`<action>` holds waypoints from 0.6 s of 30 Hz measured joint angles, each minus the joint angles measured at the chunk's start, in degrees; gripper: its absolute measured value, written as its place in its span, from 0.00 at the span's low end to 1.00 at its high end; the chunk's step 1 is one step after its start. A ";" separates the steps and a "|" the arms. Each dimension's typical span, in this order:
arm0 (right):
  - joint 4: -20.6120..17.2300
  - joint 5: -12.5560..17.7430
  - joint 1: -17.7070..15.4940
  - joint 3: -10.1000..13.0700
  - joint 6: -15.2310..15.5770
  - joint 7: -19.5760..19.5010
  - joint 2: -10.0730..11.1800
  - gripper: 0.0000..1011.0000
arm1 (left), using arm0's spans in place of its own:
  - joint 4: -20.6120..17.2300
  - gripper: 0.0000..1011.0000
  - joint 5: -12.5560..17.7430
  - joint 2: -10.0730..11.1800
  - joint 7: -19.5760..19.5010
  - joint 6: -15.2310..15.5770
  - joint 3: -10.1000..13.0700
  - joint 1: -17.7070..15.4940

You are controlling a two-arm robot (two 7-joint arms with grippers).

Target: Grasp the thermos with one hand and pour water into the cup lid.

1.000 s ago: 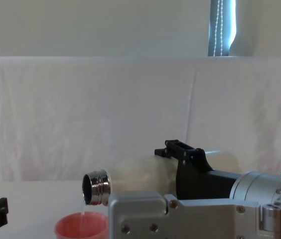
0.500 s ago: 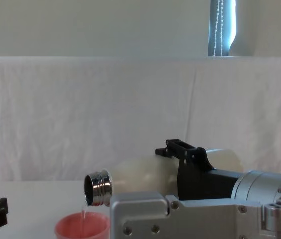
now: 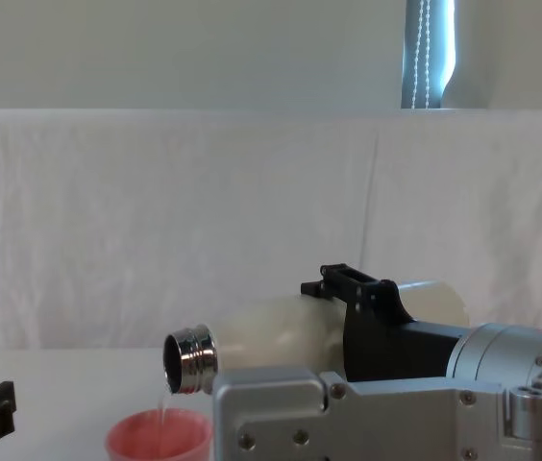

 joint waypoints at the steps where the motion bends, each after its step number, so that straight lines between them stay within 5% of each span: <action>1: -0.07 -0.08 0.00 -0.04 0.04 0.01 0.04 0.94 | 0.00 0.99 0.00 0.00 0.00 0.00 0.00 0.00; 18: -0.30 -0.53 0.08 -0.28 0.16 0.15 0.14 0.94 | 0.00 0.99 0.00 0.00 0.00 0.00 0.00 0.00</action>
